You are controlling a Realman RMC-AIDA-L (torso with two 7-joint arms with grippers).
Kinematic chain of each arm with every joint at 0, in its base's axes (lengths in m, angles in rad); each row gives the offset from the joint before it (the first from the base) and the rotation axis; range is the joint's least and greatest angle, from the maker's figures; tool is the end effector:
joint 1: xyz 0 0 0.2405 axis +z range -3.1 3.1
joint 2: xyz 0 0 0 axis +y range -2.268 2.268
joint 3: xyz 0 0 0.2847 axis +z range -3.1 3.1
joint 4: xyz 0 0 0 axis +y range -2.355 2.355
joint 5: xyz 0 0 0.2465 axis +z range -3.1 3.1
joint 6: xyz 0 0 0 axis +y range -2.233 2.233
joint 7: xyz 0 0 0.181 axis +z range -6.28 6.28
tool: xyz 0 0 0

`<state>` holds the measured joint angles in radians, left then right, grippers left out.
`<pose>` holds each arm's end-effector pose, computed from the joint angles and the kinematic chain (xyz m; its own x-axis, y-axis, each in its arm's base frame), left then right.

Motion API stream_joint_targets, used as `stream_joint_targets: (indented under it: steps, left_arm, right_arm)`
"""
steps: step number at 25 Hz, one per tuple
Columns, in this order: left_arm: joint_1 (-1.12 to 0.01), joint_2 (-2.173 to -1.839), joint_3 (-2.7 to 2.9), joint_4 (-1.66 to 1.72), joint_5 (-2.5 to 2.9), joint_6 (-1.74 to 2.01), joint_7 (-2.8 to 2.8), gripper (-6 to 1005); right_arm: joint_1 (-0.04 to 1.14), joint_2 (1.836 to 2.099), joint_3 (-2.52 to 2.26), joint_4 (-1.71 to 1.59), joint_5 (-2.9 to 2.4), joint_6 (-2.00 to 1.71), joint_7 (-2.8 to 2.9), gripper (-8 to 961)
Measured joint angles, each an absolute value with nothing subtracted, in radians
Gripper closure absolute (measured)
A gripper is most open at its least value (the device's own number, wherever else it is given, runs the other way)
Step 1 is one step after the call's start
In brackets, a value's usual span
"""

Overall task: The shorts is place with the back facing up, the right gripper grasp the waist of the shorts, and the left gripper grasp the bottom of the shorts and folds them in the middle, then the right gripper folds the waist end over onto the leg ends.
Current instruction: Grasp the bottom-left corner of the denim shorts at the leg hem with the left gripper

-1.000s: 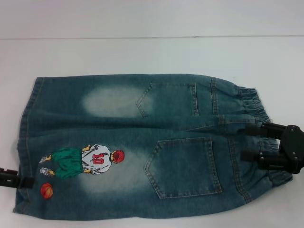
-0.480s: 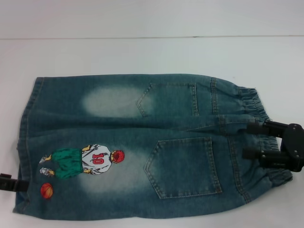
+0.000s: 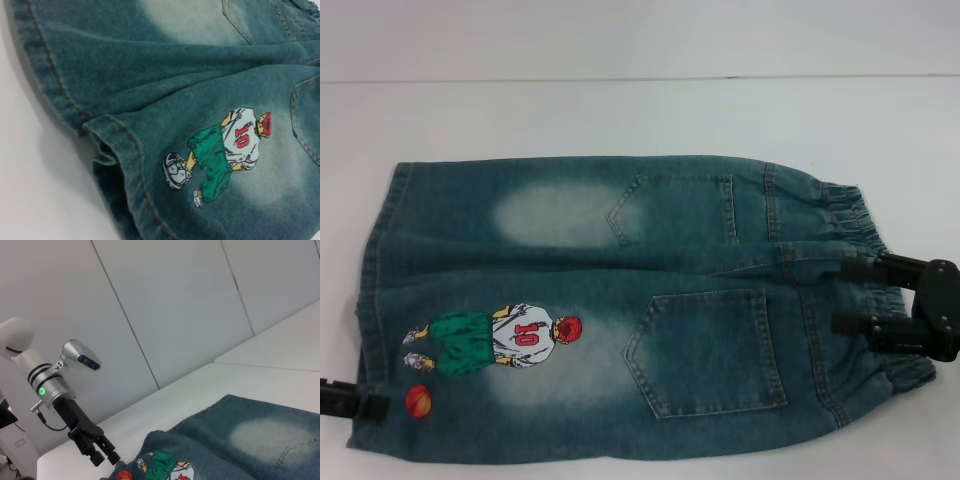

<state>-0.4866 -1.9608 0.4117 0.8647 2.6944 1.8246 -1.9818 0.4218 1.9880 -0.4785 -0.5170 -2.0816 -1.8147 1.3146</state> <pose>-0.4011 0.3136 0.0517 0.4154 0.9053 0.0888 0.9059 -0.4029 -0.1307 0.3417 0.3153 -0.0072 0.6733 -0.4281 -0.6028 -0.5395 -0.8420 -0.0047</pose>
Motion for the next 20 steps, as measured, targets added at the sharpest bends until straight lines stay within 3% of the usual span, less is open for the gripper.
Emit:
stream_joint_targets:
  steps: [20]
  left_arm:
    - [-0.486,-1.969,0.418,0.848,2.697,1.800,-1.975,142]
  right_arm:
    - [0.418,1.988,-0.478,-0.517,-2.082,-1.824,1.315,69]
